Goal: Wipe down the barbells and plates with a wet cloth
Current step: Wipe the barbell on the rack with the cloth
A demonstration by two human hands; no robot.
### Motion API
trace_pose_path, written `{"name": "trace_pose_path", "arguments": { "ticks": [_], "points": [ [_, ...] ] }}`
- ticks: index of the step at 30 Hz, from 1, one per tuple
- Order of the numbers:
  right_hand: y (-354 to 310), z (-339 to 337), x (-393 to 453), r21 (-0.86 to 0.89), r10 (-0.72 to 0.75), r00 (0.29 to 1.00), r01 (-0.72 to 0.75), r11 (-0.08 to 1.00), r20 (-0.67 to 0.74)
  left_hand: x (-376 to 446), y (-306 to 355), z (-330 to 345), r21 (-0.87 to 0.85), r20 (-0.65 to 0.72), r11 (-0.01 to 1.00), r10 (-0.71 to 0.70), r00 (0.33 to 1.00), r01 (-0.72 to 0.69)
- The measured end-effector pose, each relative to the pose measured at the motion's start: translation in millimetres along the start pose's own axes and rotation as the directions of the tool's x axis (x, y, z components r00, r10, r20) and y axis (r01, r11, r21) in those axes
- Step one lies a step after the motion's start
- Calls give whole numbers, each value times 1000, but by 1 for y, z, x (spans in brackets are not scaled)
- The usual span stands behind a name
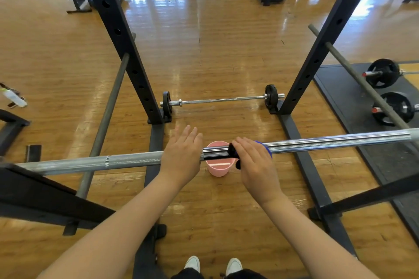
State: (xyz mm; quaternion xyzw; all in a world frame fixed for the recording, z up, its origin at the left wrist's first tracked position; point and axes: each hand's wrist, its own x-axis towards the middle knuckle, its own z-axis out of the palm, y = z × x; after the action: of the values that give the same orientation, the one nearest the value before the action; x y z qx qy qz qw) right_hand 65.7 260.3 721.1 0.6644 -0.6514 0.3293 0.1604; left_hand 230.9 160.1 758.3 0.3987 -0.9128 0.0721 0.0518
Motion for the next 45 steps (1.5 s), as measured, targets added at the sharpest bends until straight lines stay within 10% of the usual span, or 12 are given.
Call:
{"name": "trace_pose_path", "arguments": {
  "ticks": [15,23,45],
  "points": [
    [-11,-9,6,51,46,994,-51,997,99,22,-4,-27,-109,485,993,13,875,45],
    [-19,-1,8,75,-23,991,13,997,129,2,11,-3,15,75,998,-65,995,64],
    [16,-26,12,81,54,998,-56,995,24,2,10,12,-4,-118,1000,-29,993,29]
  ]
}}
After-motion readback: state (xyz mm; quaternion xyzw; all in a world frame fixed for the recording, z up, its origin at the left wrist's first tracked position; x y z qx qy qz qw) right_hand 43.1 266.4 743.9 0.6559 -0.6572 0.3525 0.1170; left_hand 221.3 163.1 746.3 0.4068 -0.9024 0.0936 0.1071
